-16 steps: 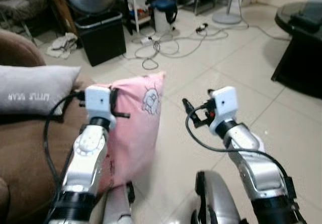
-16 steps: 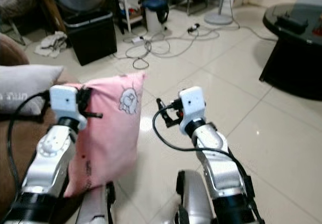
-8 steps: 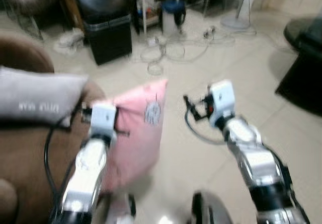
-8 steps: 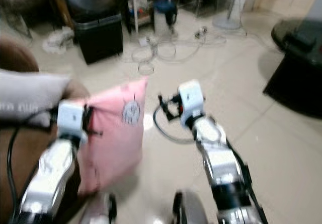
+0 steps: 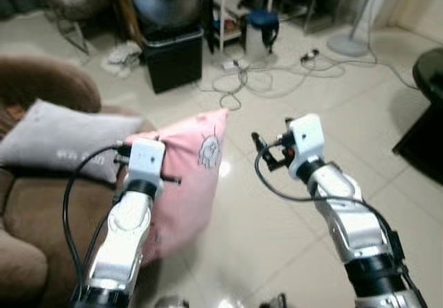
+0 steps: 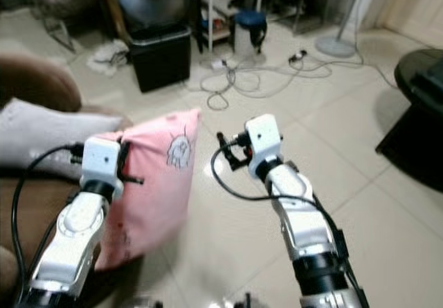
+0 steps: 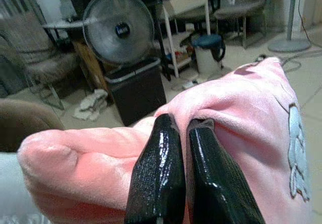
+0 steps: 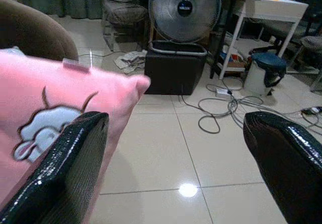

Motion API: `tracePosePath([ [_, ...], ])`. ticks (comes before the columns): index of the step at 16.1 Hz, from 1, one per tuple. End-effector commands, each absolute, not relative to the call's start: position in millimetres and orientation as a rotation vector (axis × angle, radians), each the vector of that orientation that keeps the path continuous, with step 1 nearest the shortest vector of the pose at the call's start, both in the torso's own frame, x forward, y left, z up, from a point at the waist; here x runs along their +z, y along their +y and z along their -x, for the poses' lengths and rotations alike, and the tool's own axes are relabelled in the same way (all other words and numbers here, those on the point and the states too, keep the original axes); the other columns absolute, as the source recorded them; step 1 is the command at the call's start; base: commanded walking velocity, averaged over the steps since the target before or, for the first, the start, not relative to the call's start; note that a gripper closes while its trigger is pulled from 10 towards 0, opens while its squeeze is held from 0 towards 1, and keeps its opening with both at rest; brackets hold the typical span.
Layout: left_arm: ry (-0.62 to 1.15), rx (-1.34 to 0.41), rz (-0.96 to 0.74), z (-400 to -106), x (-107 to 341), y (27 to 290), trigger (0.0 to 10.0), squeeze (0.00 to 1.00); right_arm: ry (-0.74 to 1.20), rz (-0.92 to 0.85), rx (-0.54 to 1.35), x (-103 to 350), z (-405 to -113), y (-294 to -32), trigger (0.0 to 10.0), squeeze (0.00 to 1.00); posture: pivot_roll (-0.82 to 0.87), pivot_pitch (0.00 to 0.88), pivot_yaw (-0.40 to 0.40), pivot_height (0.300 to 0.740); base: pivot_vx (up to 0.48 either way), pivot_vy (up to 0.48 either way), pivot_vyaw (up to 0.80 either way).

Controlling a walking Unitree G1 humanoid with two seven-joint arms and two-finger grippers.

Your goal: Move the pillow to the sofa from floor

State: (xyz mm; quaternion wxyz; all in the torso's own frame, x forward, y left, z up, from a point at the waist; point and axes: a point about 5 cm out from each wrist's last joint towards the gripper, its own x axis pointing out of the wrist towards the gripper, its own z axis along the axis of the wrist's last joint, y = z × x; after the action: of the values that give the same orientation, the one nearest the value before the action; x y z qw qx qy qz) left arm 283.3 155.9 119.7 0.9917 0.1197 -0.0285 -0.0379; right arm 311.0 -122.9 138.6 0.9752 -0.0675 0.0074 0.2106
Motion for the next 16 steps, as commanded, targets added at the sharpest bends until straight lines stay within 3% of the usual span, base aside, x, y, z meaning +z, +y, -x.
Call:
tracePosePath([
  [1, -0.136, -0.085, -0.245, -287, 139, 151, 10.0, 0.00, 0.004, 0.125, 0.423, 142, -313, -123, 10.0, 0.00, 0.14, 0.000, -0.037, 0.740, 0.000, 0.000, 0.00],
  [4, -0.142, -0.094, -0.250, -289, 141, 151, 10.0, 0.00, -0.006, 0.118, 0.390, 141, -316, -123, 10.0, 0.00, 0.15, 0.000, -0.033, 0.740, 0.000, 0.000, 0.00],
  [8, -0.162, -0.094, -0.262, -293, 150, 155, 10.0, 0.00, 0.005, 0.148, 0.363, 138, -319, -121, 10.0, 0.00, 0.15, 0.000, -0.014, 0.740, 0.279, 0.000, 0.00],
  [16, -0.179, -0.085, -0.262, -299, 156, 157, 10.0, 0.00, -0.007, 0.138, 0.388, 138, -318, -117, 10.0, 0.00, 0.14, 0.000, -0.005, 0.740, 0.383, 0.000, 0.77],
])
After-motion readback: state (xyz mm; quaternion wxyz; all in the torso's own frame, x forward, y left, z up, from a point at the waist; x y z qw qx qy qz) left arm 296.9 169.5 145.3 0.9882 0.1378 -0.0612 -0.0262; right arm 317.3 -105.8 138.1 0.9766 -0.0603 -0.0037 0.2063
